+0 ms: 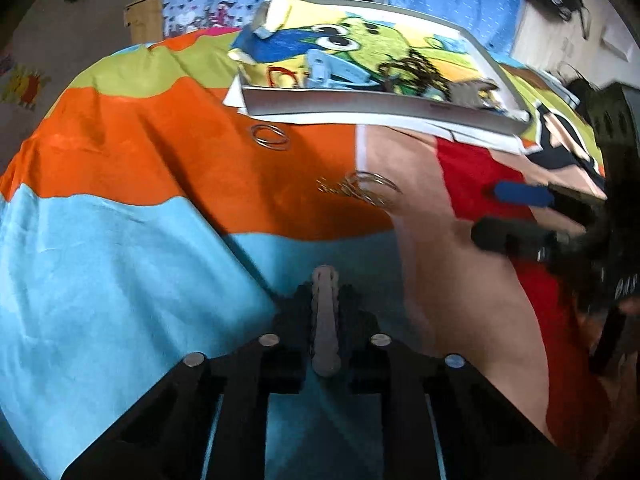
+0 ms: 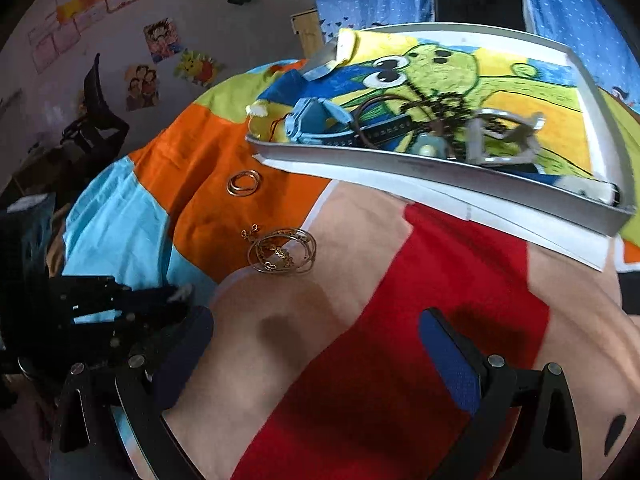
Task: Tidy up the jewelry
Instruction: 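Reach down and grasp the white plastic hair clip with the left tool, then reach down and grasp the large silver hoop with the right tool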
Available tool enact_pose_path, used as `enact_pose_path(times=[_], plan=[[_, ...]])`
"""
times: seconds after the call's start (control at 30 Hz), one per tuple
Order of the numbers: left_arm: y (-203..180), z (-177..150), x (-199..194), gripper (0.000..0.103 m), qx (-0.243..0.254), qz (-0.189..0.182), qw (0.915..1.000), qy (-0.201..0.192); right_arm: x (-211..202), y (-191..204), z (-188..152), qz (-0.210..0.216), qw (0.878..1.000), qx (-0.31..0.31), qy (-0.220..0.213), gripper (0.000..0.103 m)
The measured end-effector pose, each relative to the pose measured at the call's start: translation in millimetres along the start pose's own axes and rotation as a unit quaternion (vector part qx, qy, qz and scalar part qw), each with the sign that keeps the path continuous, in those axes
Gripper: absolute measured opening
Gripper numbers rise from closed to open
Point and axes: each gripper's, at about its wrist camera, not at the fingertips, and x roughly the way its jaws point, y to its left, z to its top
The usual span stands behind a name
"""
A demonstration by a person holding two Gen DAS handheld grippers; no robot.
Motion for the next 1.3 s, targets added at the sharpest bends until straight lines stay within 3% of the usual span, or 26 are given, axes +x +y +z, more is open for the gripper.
enact_pose_path(times=[0.33,0.4,0.47,0.7,0.8,1.07,1.3], plan=[[17,6,-2,0.011,-0.048,-0.013,0.9986,-0.020,44,3,16,0.019,1.000,-0.002,0.011,0.090],[21,7,-2,0.011,-0.058,-0.017,0.9979,-0.021,46,3,18,0.027,1.000,-0.002,0.009,0.084],[21,7,-3,0.011,-0.062,-0.018,0.9976,-0.022,49,2,21,0.033,0.999,0.003,0.007,0.069],[23,7,-5,0.011,-0.081,-0.022,0.9961,-0.026,59,6,26,0.028,0.999,-0.003,0.017,0.057],[24,6,-7,0.011,-0.084,-0.022,0.9959,-0.027,62,8,26,0.027,0.999,-0.009,0.021,0.043],[23,7,-8,0.011,-0.080,-0.021,0.9961,-0.029,59,13,25,0.012,1.000,-0.022,0.015,0.043],[22,8,-18,0.010,-0.078,-0.017,0.9953,-0.056,40,14,28,0.002,1.000,-0.021,-0.011,0.043]])
